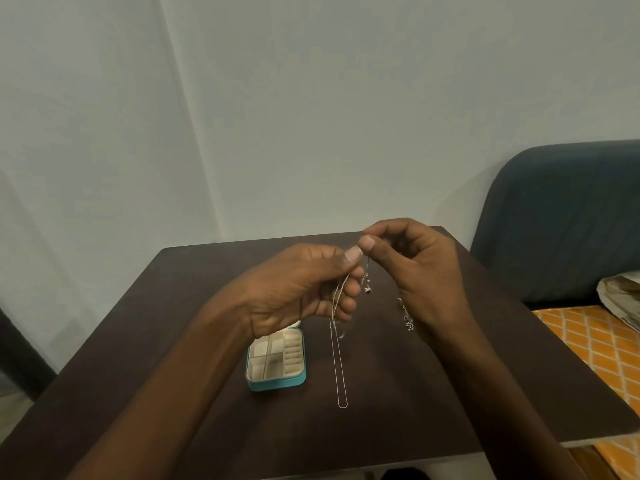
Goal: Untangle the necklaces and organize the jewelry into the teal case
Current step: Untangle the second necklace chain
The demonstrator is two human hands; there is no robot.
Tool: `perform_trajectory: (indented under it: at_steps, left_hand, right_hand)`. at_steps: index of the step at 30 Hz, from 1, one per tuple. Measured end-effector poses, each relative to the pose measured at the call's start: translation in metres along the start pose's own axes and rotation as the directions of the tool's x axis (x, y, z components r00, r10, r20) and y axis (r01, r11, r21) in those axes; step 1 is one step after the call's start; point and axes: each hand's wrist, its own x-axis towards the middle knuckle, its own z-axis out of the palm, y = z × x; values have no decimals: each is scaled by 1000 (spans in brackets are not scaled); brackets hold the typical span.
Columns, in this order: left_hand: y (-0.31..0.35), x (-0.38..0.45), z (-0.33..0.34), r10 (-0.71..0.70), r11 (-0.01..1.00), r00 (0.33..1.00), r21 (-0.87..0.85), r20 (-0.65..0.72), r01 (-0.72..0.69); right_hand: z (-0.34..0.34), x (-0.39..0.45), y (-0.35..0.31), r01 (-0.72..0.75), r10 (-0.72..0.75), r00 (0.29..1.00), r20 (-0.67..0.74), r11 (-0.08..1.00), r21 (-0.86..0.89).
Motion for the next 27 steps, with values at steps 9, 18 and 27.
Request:
perform_trajectory:
  at_steps: [9,18,27]
  left_hand:
    - [3,4,0,23,993,998,-114,-62,-30]
    - [-2,4,-3,-19,1000,994,12,-111,20]
    - [-6,2,-3,-16,999,987,-39,-158,10]
  right_hand:
    - [12,-32,23,-487,369,862,346,792,369]
    - [14,-42,39,-495,408,868,285,763,416]
    - [17,-52,50,-536,411,841,353,536,652]
